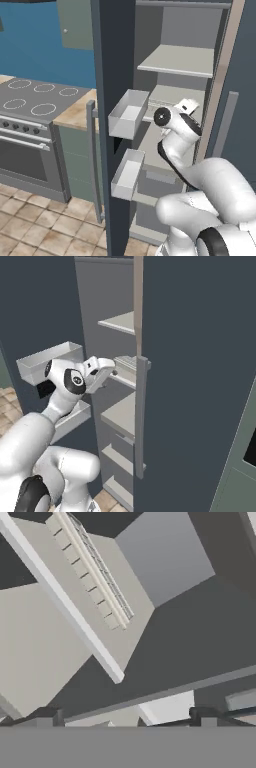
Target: The ice cube tray has been filled with water. Take the tray and place it in the freezer to make ice. Close the freezer door after placing the tray.
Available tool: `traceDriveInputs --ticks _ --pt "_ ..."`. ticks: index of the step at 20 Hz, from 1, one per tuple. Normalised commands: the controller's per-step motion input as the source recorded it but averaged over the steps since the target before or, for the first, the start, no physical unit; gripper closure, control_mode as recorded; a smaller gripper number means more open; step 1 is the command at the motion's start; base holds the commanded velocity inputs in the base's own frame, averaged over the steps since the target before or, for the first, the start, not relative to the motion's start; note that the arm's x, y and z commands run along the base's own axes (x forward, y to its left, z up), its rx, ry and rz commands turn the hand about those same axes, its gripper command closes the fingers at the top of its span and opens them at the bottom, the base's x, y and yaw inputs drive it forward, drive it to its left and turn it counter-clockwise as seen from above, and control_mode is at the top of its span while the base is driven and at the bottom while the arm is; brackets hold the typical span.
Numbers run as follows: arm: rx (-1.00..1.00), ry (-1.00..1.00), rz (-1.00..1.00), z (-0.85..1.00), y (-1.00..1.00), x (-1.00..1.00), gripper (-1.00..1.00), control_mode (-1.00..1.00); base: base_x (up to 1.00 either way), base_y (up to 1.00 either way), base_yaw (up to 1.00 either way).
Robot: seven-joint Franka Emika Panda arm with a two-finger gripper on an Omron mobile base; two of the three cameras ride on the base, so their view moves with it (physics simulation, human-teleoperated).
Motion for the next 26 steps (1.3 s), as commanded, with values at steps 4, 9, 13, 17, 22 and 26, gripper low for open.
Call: traceDriveInputs --ticks 4,9,13,17,22,26 --pt "0.0 -0.11 -0.17 0.15 0.0 -0.59 -1.0 -1.0 0.0 0.0 0.0" --pt "0.0 -0.02 -0.23 0.16 0.0 -0.4 -1.0 -1.0 0.0 0.0 0.0" --pt "0.0 0.0 -0.25 0.05 0.0 -0.31 -1.0 -1.0 0.0 0.0 0.0" --pt "0.0 -0.12 -0.12 -0.01 0.0 -0.48 -1.0 -1.0 0.0 0.0 0.0" --pt "0.0 -0.21 -0.04 -0.02 0.0 -0.61 -1.0 -1.0 0.0 0.0 0.0" --pt "0.0 -0.27 0.0 0.0 0.0 -0.65 -1.0 -1.0 0.0 0.0 0.0"
